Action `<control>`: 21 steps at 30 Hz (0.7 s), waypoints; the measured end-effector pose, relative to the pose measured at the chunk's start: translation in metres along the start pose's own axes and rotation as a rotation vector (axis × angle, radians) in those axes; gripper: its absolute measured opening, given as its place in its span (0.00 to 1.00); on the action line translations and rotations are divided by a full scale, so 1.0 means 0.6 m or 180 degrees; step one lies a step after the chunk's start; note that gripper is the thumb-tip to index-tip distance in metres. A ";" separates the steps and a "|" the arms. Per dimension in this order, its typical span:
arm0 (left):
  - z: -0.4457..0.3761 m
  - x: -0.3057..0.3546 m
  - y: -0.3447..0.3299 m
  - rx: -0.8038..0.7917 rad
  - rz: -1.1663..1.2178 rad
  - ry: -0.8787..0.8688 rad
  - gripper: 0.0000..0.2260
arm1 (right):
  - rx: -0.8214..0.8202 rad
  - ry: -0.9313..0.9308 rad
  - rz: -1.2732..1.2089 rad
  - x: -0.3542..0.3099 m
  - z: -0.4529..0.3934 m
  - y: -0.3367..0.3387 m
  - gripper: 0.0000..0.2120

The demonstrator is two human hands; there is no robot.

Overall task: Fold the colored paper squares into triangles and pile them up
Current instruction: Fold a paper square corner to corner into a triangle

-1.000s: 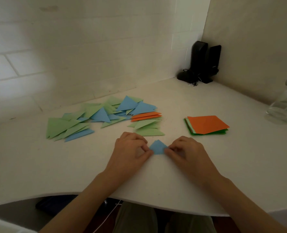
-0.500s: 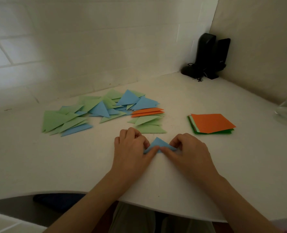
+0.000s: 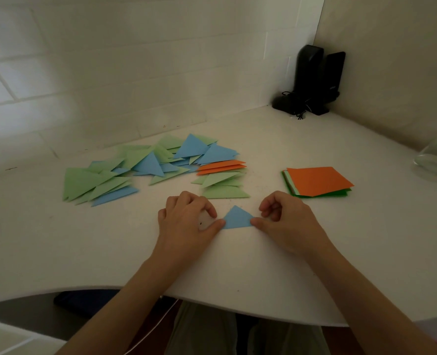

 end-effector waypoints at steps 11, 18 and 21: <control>-0.003 0.083 -0.011 -0.0283 -0.0554 -0.0063 0.19 | 0.0175 0.0019 0.0006 -0.002 0.014 -0.002 0.09; -0.035 0.087 -0.005 -0.0742 -0.0127 0.0333 0.23 | 0.0174 0.0024 0.0063 -0.003 0.014 -0.001 0.09; -0.034 0.072 -0.001 -0.0540 0.0476 0.0351 0.15 | 0.0198 0.0047 -0.0022 -0.002 0.014 -0.002 0.08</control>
Point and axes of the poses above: each hand's wrist, its own z-axis away from the middle knuckle, its own y-axis out of the back of the hand, x = y × z, the point moved 2 cm from there along -z, towards the middle knuckle, and after that the axes turned 11 degrees about -y, right-handed, at the moved point
